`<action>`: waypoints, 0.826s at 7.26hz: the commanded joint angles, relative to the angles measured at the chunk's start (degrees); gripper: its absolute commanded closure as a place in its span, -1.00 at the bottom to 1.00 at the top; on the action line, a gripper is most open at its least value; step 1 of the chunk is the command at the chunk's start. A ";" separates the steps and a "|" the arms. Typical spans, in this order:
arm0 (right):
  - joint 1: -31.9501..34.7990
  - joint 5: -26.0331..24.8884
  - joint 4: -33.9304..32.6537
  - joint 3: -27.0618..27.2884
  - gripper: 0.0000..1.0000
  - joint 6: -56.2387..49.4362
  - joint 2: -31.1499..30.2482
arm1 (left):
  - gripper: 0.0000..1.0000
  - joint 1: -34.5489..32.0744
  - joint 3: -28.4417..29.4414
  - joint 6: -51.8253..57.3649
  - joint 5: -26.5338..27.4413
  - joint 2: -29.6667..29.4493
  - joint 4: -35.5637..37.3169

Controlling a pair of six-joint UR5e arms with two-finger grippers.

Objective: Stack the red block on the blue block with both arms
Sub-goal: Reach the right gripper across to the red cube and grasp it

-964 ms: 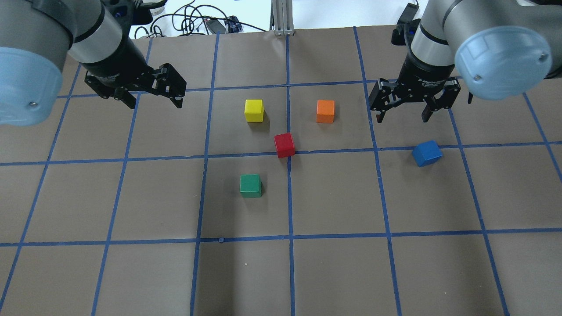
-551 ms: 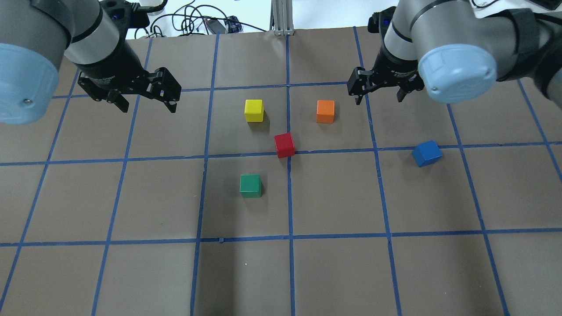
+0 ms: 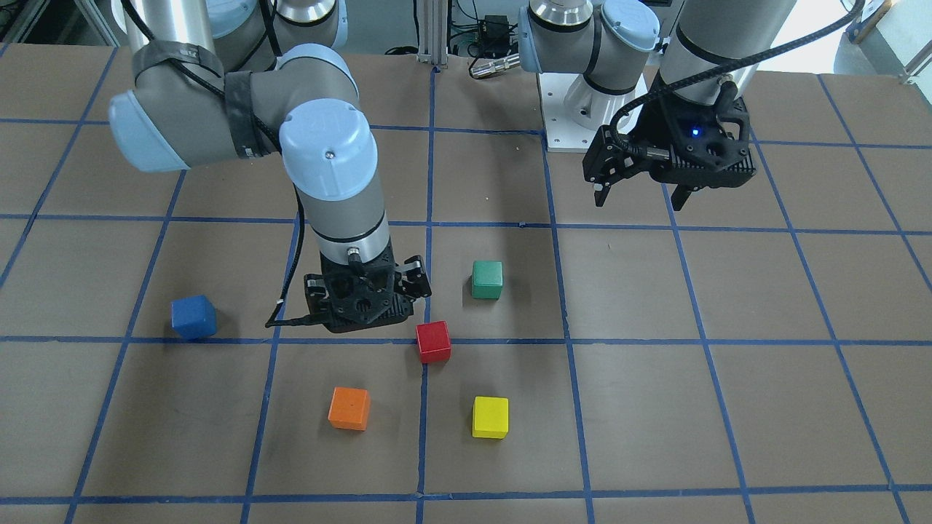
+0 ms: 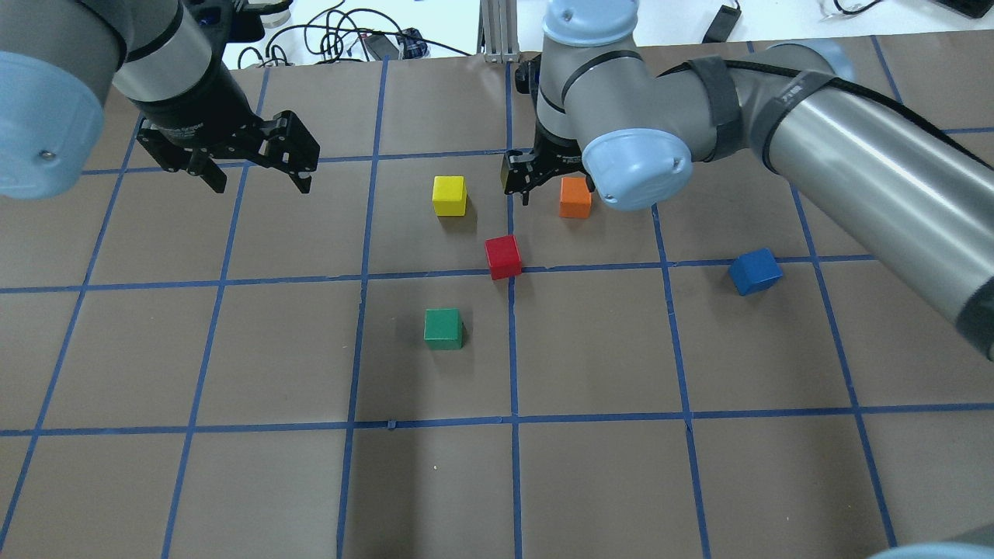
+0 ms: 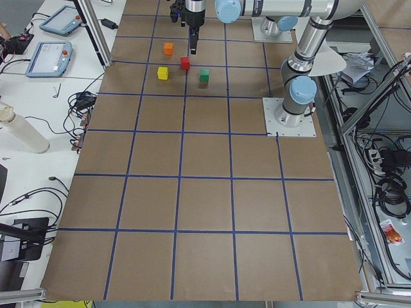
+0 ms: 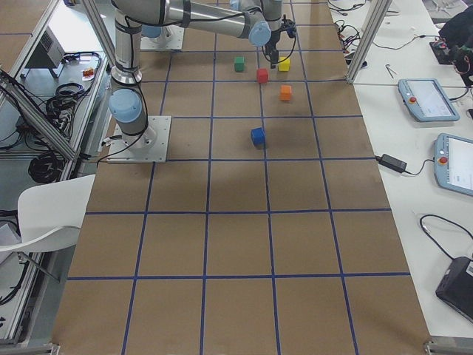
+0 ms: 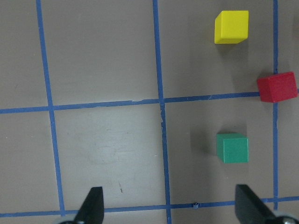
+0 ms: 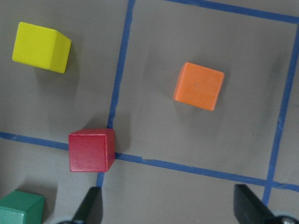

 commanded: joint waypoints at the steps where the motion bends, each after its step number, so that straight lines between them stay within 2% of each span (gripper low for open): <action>1: 3.68 0.31 -0.60 -0.95 -1.00 3.08 4.32 | -1.00 -1.21 0.17 -0.44 0.13 -0.80 -0.43; 6: 5.45 0.49 -0.78 -3.86 -1.00 2.92 10.40 | -1.00 -3.76 -1.85 -2.20 0.48 -0.01 -0.34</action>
